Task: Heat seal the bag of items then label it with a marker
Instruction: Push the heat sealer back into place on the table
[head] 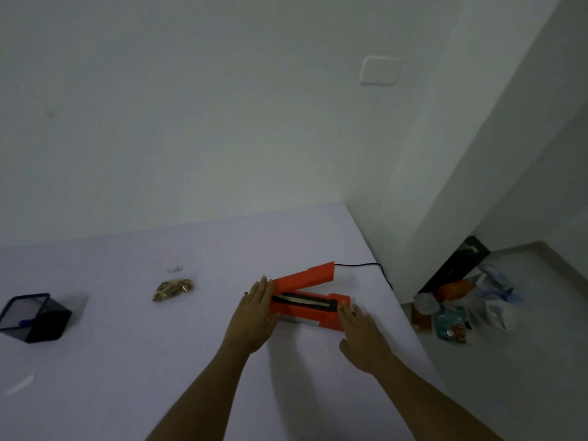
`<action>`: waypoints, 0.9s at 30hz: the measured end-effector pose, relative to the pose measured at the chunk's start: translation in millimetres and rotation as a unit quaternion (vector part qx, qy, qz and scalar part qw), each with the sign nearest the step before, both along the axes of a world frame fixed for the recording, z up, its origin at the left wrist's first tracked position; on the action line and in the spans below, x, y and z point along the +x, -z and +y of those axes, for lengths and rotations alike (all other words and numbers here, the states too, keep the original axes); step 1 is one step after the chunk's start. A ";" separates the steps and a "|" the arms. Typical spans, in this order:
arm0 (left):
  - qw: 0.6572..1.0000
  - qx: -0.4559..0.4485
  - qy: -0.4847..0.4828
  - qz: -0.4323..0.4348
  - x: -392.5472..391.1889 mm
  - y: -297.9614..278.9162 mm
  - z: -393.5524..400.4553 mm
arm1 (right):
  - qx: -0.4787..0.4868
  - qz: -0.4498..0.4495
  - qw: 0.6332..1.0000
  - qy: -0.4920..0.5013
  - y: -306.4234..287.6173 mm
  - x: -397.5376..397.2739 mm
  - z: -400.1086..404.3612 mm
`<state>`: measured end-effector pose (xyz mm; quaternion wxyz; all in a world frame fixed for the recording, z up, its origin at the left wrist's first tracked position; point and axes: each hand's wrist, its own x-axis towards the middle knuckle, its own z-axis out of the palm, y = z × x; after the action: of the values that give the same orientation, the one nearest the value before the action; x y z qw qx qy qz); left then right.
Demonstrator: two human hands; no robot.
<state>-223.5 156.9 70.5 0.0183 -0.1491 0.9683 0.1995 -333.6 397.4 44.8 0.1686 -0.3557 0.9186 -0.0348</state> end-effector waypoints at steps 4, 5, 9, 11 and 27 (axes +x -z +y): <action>1.000 0.005 -0.013 0.002 -9.1 19.1 11.0 | -0.041 -0.009 0.999 -0.021 15.3 -21.1 5.8; 1.000 0.004 -0.020 -0.001 -9.3 21.9 12.2 | -0.047 -0.014 0.998 -0.032 17.0 -27.1 6.2; 0.998 0.017 -0.058 0.001 -11.2 27.2 10.3 | -0.054 -0.024 0.996 -0.072 18.0 -52.8 -7.2; 0.997 0.021 -0.076 0.006 -16.1 27.2 4.5 | -0.053 -0.032 0.994 -0.086 18.0 -66.7 -21.4; 0.988 0.001 -0.154 -0.017 -61.2 29.5 -60.0 | -0.047 -0.050 0.986 -0.149 19.4 -129.7 -119.8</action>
<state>-284.7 96.9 41.0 0.0039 -0.3002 0.9331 0.1980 -463.4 277.6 25.4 0.2007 -0.4944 0.8428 -0.0704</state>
